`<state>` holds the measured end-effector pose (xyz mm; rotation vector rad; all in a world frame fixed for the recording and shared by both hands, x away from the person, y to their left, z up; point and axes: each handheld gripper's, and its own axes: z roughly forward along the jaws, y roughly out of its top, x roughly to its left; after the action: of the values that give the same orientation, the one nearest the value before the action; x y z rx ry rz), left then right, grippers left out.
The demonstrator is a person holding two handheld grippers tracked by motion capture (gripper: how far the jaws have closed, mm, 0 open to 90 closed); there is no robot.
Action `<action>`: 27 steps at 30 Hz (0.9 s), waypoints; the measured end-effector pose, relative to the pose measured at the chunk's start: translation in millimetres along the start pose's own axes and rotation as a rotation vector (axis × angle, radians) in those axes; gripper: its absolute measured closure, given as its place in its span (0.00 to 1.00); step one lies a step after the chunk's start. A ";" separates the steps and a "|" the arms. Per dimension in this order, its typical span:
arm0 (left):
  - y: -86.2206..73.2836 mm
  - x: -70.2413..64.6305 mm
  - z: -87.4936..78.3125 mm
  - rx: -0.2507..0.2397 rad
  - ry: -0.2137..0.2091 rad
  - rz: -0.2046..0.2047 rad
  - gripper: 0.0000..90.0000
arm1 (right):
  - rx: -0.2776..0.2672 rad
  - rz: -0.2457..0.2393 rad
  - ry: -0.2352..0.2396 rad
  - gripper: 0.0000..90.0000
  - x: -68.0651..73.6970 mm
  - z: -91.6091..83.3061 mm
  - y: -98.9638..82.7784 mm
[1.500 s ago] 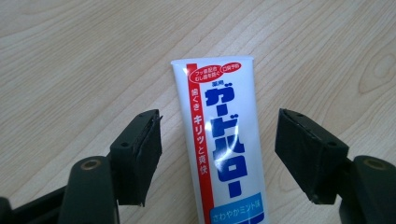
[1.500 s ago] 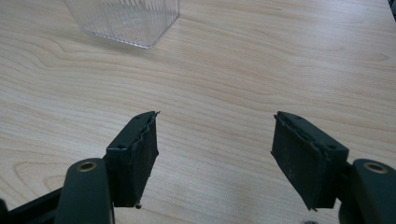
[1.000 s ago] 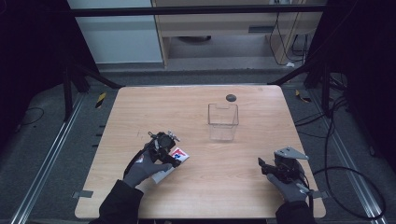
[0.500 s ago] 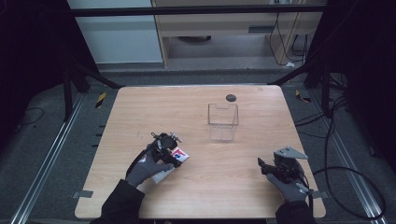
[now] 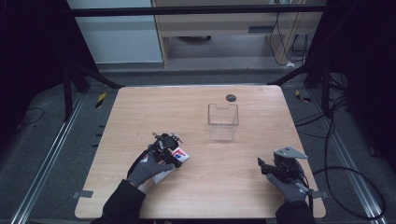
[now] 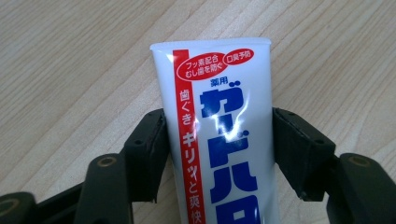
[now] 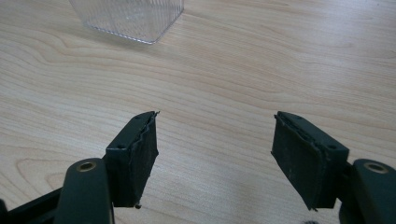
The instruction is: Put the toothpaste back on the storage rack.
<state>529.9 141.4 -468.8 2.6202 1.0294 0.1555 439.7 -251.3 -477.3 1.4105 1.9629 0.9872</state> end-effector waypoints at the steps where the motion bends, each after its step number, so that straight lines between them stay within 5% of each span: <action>1: 0.2 -0.9 -0.5 0.001 0.006 0.002 0.44 | 0.000 0.001 0.002 0.34 -0.2 -0.2 -0.1; 14: -3.3 -3.2 -15.1 -0.016 -0.027 -0.016 0.73 | 0.002 0.000 -0.001 0.34 -1.2 -1.1 -0.6; 23: -8.5 -7.6 -26.0 -0.024 -0.047 0.008 0.79 | 0.004 0.004 -0.003 0.34 -2.2 -1.7 -1.0; 27: -12.0 -8.5 -43.3 -0.078 -0.045 0.009 0.80 | 0.000 0.009 -0.003 0.34 -3.4 -2.3 -0.9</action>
<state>506.5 154.9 -431.9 2.5469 0.9774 0.1354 438.5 -255.3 -476.6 1.4211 1.9561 0.9887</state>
